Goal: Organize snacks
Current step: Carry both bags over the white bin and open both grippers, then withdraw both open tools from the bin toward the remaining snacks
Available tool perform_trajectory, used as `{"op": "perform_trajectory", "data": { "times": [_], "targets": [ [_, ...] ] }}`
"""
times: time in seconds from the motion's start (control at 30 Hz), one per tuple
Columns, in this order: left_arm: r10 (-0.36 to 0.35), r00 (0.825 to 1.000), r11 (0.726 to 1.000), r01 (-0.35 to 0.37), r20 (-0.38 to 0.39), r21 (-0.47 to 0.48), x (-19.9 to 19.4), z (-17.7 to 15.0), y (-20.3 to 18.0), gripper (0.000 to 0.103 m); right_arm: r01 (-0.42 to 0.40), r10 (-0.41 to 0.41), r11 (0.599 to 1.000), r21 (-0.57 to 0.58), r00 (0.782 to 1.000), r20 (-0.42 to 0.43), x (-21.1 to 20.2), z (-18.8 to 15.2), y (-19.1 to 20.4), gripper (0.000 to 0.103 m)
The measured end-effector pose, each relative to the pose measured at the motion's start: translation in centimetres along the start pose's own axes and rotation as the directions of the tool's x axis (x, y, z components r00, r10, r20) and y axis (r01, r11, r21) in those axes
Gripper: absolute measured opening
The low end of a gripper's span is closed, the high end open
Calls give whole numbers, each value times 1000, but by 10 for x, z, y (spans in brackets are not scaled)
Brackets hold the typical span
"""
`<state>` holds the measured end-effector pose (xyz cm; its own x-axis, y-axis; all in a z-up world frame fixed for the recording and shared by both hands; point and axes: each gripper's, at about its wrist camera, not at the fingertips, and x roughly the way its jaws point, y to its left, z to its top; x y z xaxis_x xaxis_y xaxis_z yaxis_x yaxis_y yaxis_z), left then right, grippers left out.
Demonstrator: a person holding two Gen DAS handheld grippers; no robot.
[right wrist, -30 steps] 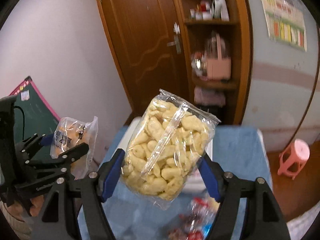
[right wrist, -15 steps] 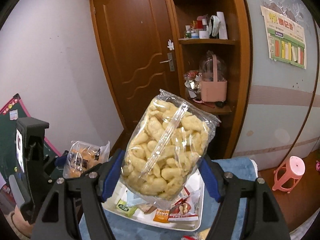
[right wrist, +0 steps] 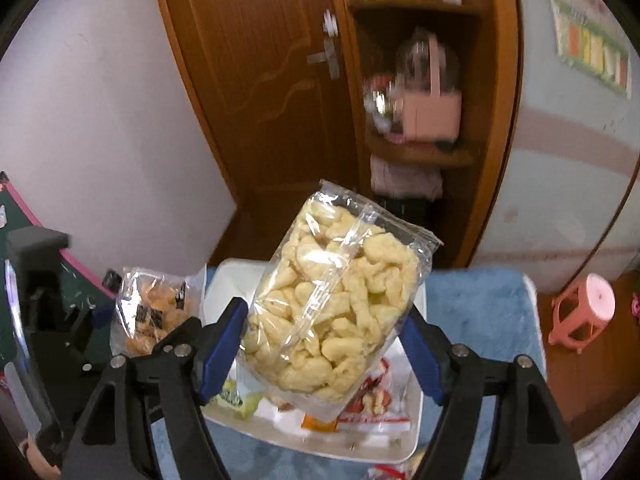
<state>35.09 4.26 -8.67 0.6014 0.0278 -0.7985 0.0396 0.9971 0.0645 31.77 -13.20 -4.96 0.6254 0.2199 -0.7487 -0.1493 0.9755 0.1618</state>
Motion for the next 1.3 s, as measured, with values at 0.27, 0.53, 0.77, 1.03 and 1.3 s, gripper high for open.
{"op": "perform_trajectory", "data": {
  "times": [0.27, 0.53, 0.77, 1.03, 1.3],
  "targets": [
    [-19, 1000, 1000, 19, 16, -3, -3, -8, 3, 103, -19, 18, 999, 46, 1000, 15, 6, -5, -6, 101],
    [-30, 999, 1000, 30, 18, 3, -27, -19, 6, 103, -24, 24, 999, 30, 1000, 15, -15, -14, -4, 101],
    [-47, 998, 999, 47, 41, 10, -66, -29, 7, 103, -26, 25, 1000, 3, 999, 45, -55, -24, 2, 101],
    [-65, 996, 998, 65, 60, 5, -120, -47, 12, 103, 4, 0, 999, -49, 995, 96, -116, -46, 8, 101],
    [-78, 991, 996, 74, 108, 40, -173, -72, -1, 103, 28, -16, 995, -95, 992, 125, -170, -71, 3, 101]
  ]
}}
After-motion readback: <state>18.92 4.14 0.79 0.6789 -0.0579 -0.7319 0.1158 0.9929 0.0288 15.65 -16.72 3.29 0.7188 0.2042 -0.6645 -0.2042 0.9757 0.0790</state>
